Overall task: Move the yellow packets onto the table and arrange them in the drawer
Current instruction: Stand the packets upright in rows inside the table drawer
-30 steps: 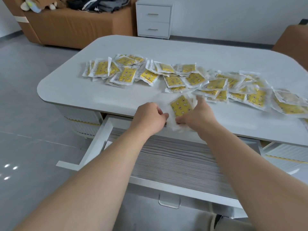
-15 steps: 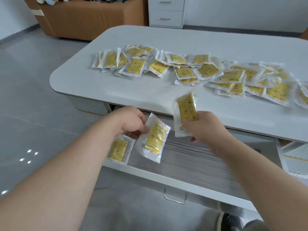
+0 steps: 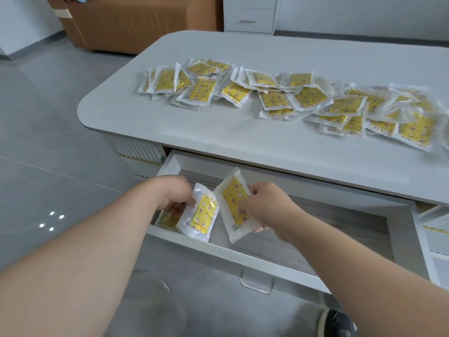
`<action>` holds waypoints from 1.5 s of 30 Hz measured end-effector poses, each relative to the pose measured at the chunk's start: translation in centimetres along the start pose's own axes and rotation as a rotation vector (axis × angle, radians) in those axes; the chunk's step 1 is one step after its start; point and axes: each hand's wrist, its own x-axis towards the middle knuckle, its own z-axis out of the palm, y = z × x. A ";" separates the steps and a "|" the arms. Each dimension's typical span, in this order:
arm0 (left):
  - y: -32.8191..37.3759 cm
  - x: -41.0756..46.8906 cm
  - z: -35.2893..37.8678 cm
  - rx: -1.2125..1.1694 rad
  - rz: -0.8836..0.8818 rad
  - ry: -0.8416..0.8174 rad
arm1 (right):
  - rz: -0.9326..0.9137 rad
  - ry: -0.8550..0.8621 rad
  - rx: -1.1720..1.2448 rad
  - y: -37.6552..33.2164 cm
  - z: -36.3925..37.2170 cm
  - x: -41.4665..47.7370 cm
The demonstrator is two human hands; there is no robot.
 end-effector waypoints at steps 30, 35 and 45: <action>2.5 -0.8 3.9 0.142 0.199 0.125 | 0.021 -0.032 -0.317 2.2 0.6 2.5; 2.3 -0.9 4.8 0.403 0.203 0.119 | -0.063 -0.021 -0.444 1.6 -0.1 2.1; 8.9 -4.4 3.8 0.848 0.189 -0.008 | -0.296 0.204 -0.472 -1.8 -4.4 0.0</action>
